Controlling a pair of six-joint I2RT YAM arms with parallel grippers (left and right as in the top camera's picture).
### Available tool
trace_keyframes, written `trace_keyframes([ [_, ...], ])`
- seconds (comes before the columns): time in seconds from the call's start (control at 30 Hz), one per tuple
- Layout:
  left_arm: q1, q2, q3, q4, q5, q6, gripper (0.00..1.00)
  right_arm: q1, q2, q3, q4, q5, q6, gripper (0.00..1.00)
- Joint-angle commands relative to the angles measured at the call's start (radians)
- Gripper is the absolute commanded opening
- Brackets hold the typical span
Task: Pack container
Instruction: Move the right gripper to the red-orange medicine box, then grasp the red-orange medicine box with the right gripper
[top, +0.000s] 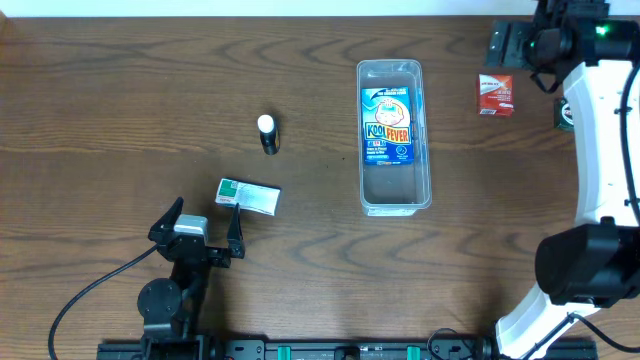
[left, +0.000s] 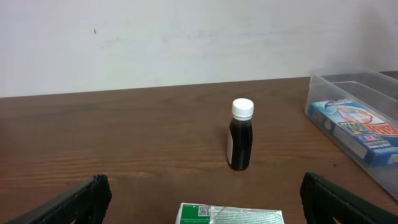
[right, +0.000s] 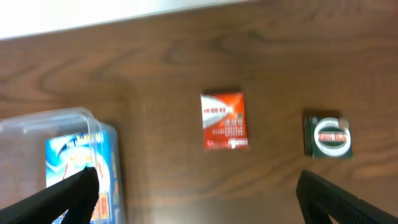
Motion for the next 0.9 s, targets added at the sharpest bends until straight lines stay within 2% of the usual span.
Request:
trace_keyframes([
  [0.0, 0.007, -0.006, -0.019, -0.032, 0.003, 0.007, 0.98, -0.030, 0.056, -0.009, 0.032, -0.029, -0.031, 0.99],
  [0.47, 0.007, -0.006, -0.019, -0.032, 0.003, 0.007, 0.98, -0.077, 0.313, -0.009, 0.191, 0.001, -0.045, 0.98],
  [0.87, 0.007, -0.006, -0.019, -0.032, 0.003, 0.007, 0.98, -0.077, 0.445, -0.009, 0.221, 0.014, -0.048, 0.97],
])
